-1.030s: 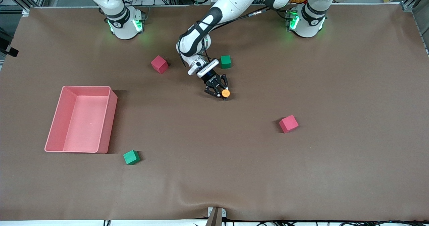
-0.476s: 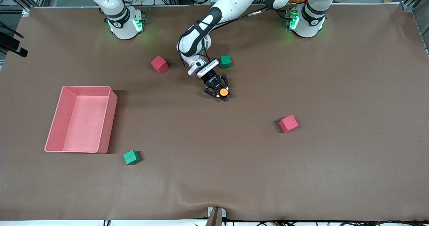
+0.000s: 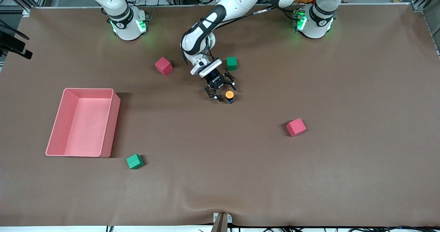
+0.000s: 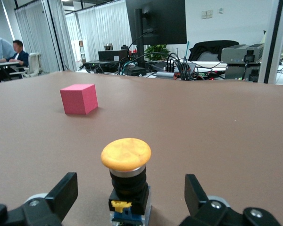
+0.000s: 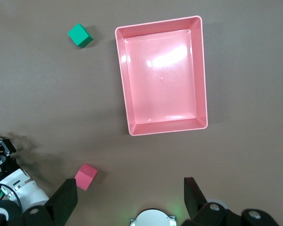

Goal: Place and upright button with both arms

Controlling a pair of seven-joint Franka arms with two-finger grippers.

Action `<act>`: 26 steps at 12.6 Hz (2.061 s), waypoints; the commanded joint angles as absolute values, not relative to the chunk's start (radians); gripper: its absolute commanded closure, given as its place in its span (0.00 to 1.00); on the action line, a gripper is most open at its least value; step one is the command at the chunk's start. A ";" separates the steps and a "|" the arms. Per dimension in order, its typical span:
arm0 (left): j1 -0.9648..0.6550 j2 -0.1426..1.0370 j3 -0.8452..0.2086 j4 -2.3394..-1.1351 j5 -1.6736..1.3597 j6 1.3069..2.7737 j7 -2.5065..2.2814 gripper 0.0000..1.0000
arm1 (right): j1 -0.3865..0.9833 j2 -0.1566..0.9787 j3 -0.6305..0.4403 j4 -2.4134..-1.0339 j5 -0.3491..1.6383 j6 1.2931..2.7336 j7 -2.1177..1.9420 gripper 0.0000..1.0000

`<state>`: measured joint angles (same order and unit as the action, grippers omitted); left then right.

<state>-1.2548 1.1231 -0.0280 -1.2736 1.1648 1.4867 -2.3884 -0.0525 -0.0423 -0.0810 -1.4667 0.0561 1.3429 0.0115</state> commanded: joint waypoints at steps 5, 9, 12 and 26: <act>-1.256 0.978 -0.061 -1.252 1.056 1.427 -2.139 0.00 | -0.049 -0.035 -0.084 -1.450 0.044 1.331 0.029 0.00; -1.203 0.844 -0.063 -1.244 0.980 1.430 -1.875 0.00 | -0.049 -0.035 -0.084 -1.450 0.048 1.333 0.031 0.00; -1.135 0.718 -0.064 -1.243 0.895 1.439 -1.549 0.00 | -0.052 -0.034 -0.086 -1.450 0.051 1.336 0.029 0.00; -0.430 0.247 -0.061 -1.244 0.168 1.551 -0.734 0.00 | -0.057 -0.032 -0.089 -1.447 0.046 1.344 0.025 0.00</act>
